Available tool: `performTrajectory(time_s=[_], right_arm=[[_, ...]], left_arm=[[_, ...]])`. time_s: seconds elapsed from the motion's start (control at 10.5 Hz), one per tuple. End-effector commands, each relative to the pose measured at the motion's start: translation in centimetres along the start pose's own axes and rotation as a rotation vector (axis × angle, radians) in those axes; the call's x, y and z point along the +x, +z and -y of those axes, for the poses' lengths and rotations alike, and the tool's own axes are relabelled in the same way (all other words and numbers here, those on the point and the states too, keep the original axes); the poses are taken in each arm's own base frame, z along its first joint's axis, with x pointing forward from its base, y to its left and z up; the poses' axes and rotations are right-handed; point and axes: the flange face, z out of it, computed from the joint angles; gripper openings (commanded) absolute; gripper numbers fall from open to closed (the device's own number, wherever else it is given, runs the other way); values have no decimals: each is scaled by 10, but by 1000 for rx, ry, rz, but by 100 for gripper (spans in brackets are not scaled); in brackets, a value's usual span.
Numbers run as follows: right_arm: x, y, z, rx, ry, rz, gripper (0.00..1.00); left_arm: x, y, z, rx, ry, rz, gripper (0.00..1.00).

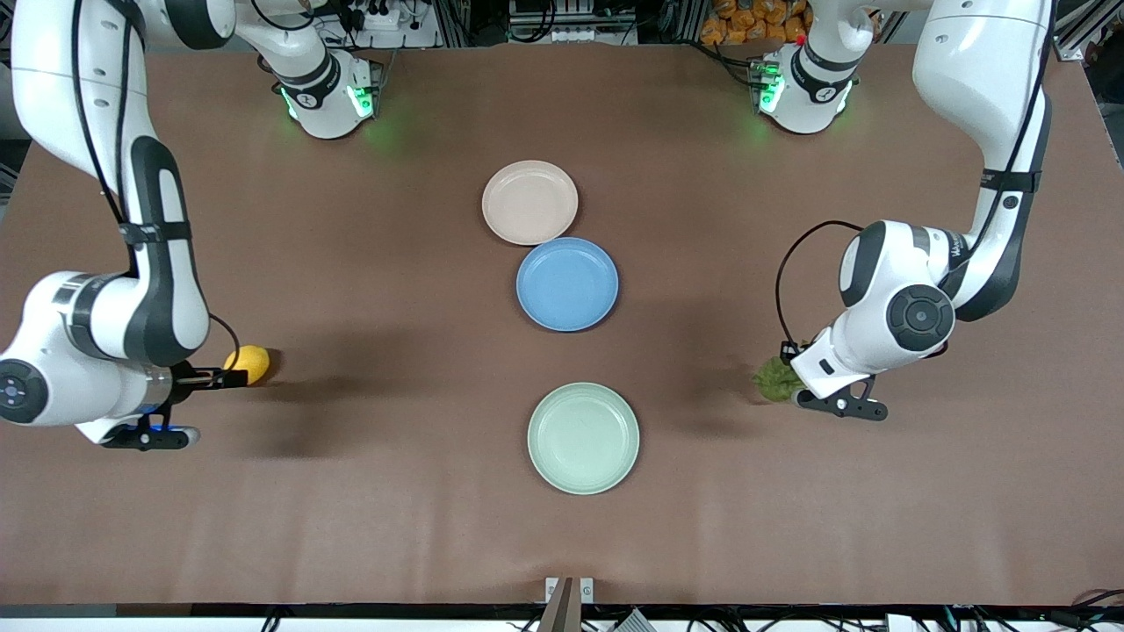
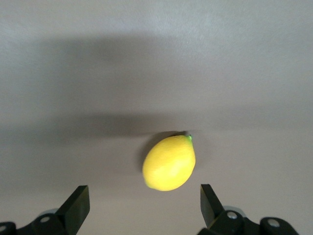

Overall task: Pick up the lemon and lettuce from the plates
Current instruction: 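Release the lemon and lettuce onto the table with both grippers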

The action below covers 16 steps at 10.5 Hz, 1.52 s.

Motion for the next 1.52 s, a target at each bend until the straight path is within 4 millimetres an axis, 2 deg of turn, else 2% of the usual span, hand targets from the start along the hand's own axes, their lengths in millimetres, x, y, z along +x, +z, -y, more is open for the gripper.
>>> performTrajectory(time_s=[0.0,0.38,0.66,0.76,0.95,1.14,1.42], right_arm=[[-31,-66,-3,46,-11,-24,100],[-91,-152,0,86,-29,-26,100],[-136,-206,0,100,-45,-50,100],[-147,-217,1,102,-48,-56,100],[-168,-237,4,110,-54,-61,100],[-188,-253,5,120,-57,-63,100],[-196,-255,15,121,-74,-44,100]], left_arm=[[-8,-8,19,3,2,21,100],[-13,-33,33,1,-14,-7,100],[-28,-96,37,8,-31,-53,100],[-33,-112,51,2,-64,-71,100],[-42,-138,60,0,-90,-92,100],[-52,-169,84,-27,-129,-143,100],[-79,-217,80,-18,-111,-166,100]])
